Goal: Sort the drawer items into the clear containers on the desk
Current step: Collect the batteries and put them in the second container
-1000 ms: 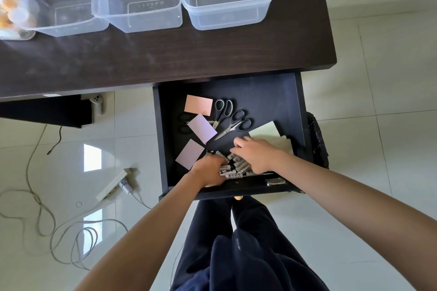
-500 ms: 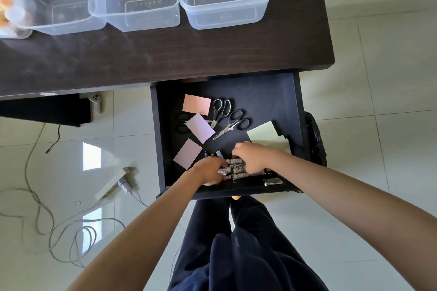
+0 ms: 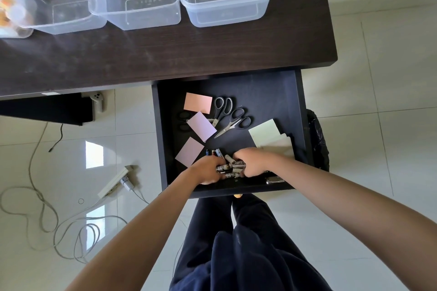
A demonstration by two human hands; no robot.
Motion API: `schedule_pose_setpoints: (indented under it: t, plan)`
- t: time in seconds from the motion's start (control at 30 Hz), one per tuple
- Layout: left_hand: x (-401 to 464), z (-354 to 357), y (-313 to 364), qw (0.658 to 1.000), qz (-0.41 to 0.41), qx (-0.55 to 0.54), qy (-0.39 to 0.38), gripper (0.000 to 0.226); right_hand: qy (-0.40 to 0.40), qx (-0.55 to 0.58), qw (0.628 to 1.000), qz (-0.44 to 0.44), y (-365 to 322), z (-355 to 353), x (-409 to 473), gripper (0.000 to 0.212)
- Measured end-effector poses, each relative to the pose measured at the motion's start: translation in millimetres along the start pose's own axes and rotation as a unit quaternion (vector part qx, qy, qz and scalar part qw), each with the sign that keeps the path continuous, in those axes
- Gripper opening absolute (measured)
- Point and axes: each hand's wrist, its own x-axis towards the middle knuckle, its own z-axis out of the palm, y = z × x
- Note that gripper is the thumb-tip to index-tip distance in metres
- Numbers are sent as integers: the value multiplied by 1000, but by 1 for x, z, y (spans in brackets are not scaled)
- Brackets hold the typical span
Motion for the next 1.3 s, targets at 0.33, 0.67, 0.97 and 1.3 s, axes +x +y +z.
schedule_pose_setpoints:
  t: [0.33,0.67,0.97,1.3]
  plan:
    - [2,-4,-1,999,-10,-38,-16,45,-31,81,996,23,5,4,0,41]
    - [-1,-4,-1,995,27,-94,-10,27,-38,109,993,24,10,7,-7,35]
    - [-7,-3,2,992,21,-125,-14,21,-53,129,990,33,10,3,-15,45]
    - [-14,-10,8,997,19,-77,-5,18,-62,163,984,41,10,-1,-21,36]
